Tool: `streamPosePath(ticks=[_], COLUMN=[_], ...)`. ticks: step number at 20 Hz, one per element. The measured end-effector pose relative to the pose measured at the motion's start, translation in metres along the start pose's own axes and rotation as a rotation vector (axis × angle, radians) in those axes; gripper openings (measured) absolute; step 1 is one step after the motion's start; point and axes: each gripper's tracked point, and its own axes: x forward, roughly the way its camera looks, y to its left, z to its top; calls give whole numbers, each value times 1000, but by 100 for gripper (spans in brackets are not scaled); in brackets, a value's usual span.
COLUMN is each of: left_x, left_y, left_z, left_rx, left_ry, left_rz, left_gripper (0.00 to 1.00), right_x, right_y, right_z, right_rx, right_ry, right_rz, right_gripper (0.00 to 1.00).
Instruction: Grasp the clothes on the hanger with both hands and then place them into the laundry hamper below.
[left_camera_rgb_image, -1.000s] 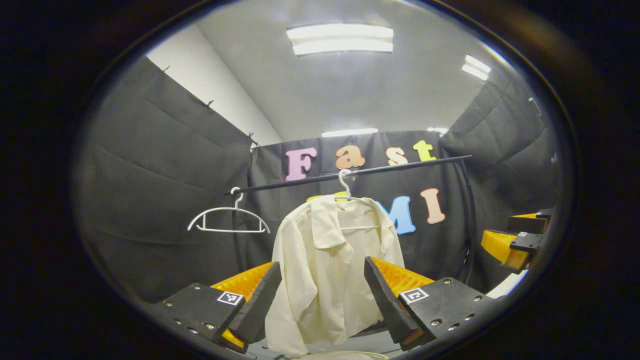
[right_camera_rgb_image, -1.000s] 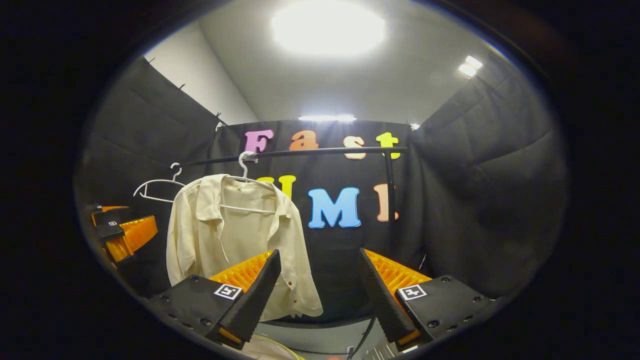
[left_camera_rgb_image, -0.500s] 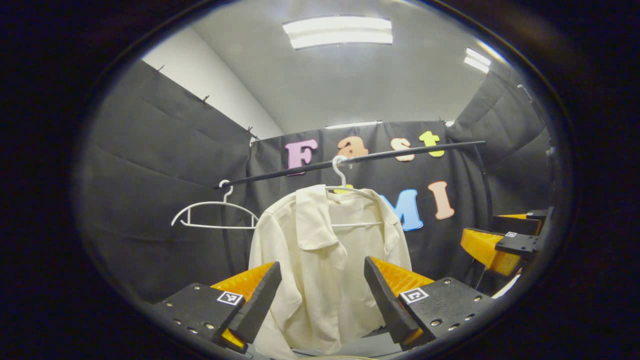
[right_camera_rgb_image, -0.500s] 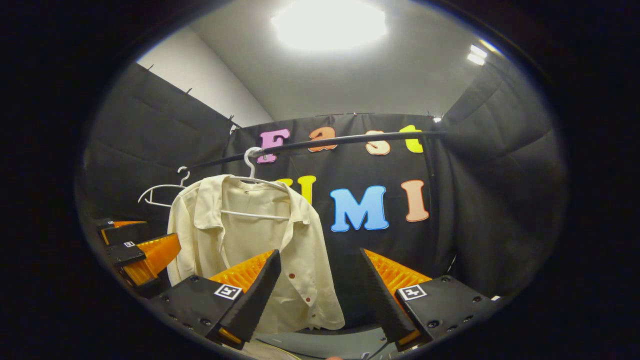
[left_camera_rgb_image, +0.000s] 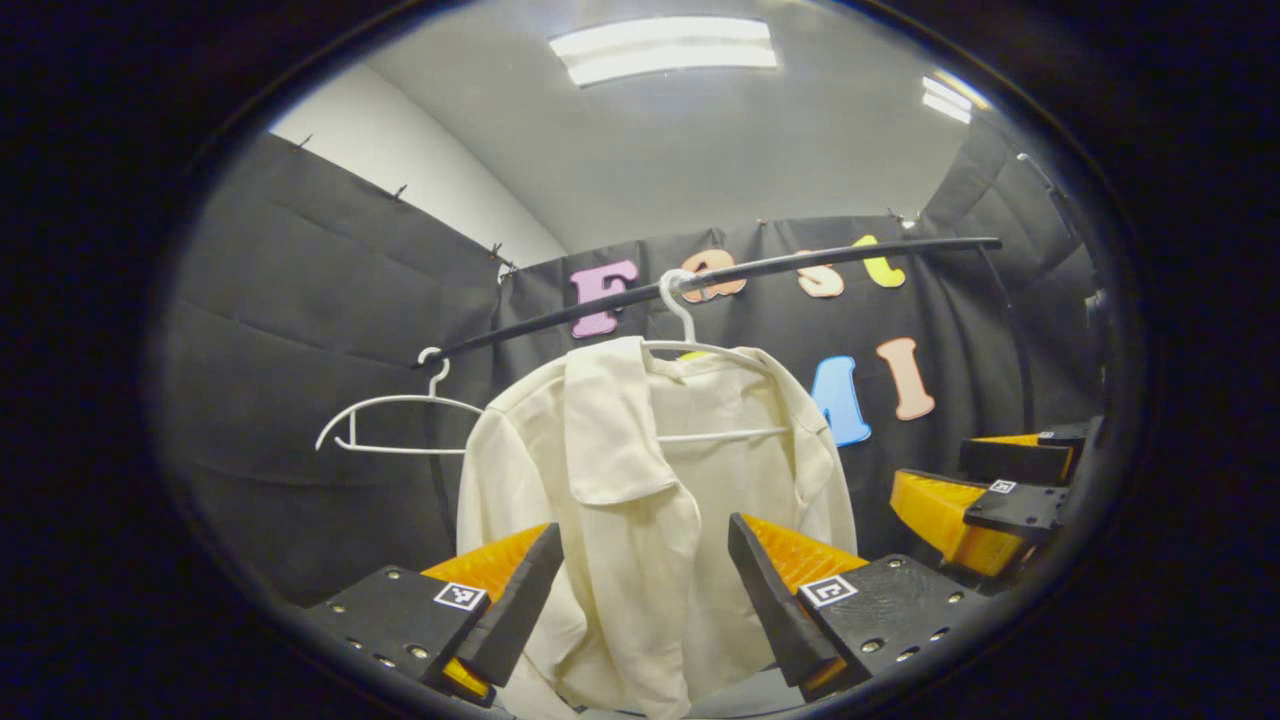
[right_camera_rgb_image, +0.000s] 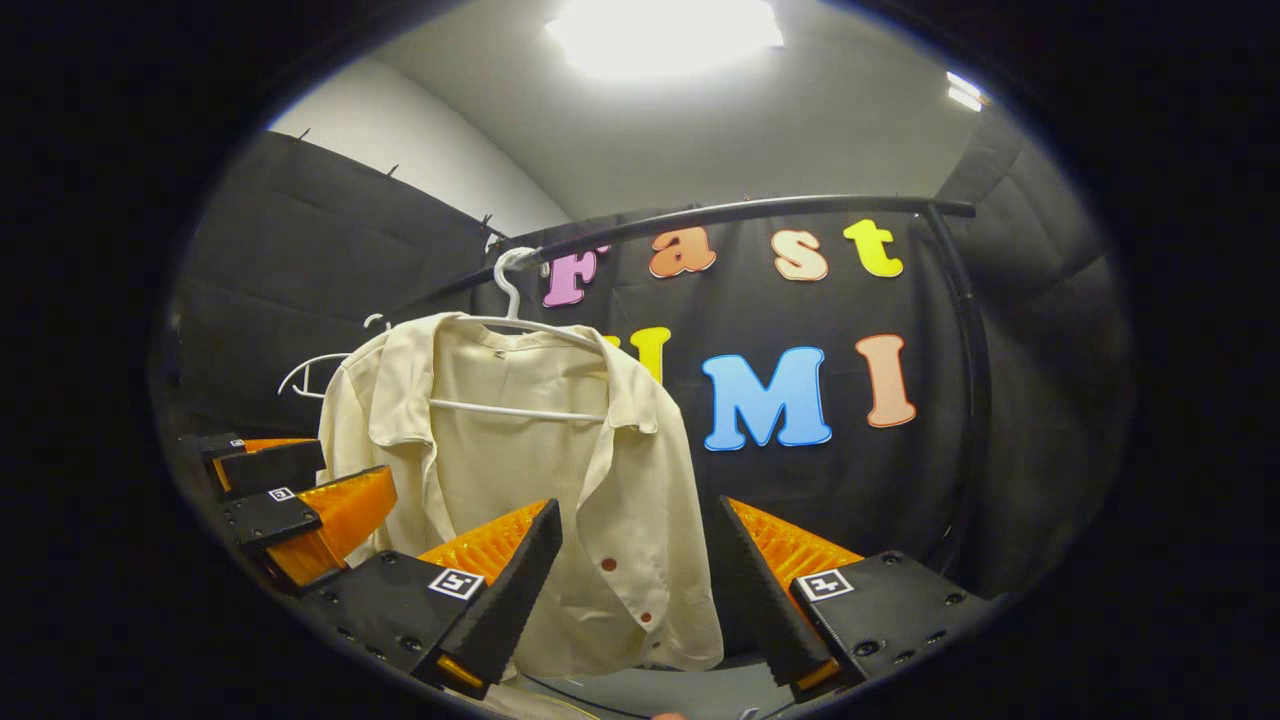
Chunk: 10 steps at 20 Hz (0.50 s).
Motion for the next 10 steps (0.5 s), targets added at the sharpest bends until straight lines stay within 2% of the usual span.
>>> streamPosePath(ticks=[5,10], left_x=[33,55], left_y=[0,2], left_z=[-17,-30], left_rx=[17,24], left_ry=[17,34], left_rz=[42,83], left_gripper=[100,98], right_x=[44,88], right_y=[12,23], right_z=[-7,-15], right_rx=[5,14], right_ry=[1,7], right_rz=[58,97], right_gripper=[98,98])
